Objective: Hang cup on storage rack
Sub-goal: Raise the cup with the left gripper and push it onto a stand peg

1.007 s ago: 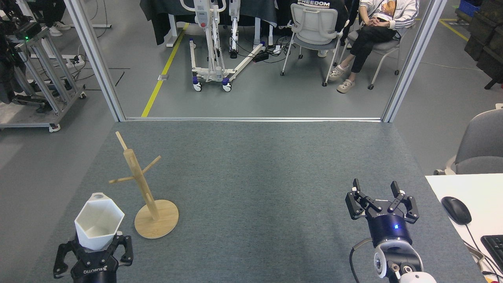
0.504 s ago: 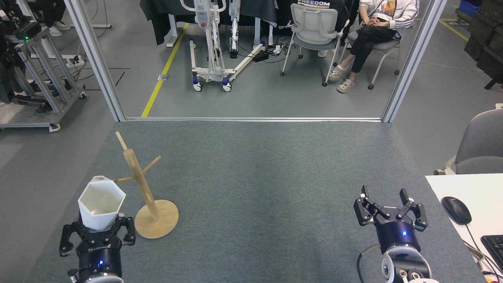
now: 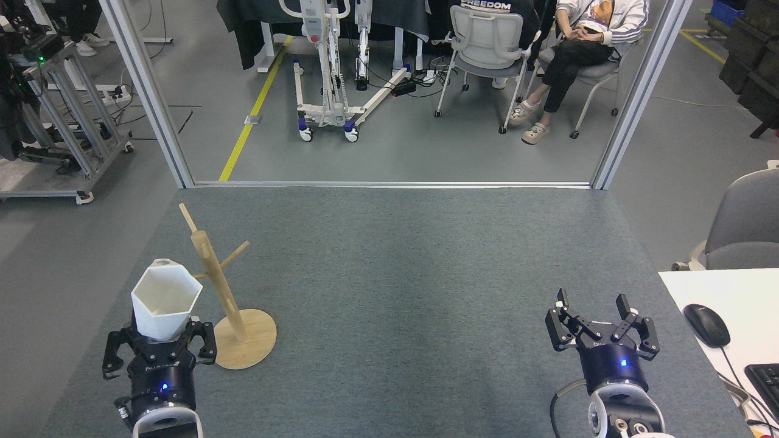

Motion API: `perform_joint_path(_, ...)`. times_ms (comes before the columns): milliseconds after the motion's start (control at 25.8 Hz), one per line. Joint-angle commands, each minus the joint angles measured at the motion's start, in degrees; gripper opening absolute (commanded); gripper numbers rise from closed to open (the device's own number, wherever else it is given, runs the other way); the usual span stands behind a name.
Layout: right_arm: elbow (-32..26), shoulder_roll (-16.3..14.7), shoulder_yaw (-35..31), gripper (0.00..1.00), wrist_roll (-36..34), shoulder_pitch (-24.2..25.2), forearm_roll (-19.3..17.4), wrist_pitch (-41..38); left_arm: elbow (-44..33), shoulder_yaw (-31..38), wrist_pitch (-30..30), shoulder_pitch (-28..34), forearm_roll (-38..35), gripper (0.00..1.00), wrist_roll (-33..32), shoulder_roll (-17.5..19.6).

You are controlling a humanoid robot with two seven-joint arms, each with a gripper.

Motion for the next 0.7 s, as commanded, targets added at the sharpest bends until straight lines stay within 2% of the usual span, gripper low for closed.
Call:
perform_joint_path(0,0.0,0.08,0.02,0.99,0.06,-0.09,0.07,0.02,0.2,0.01,-0.05,-0.28,-0.03,0.0,0.1,0.01)
perform_joint_path(504,0.09,-0.01,0.02,0.99,0.06,-0.01,0.07,0.02,0.64,-3.25,-0.4,-0.28,-0.12,0.01,0.1,-0.26)
perform_joint_path(581,0.09,-0.01,0.02,0.99,0.06,-0.01,0.07,0.02,0.82,-3.25,-0.4,-0.36,-0.12,0.04,0.01,-0.35)
perform_joint_path(658,0.09,-0.01,0.02,0.99,0.06,0.17,-0.02,-0.07,1.26,-3.33,-0.22,-0.72,-0.12,0.12,-0.08,-0.35)
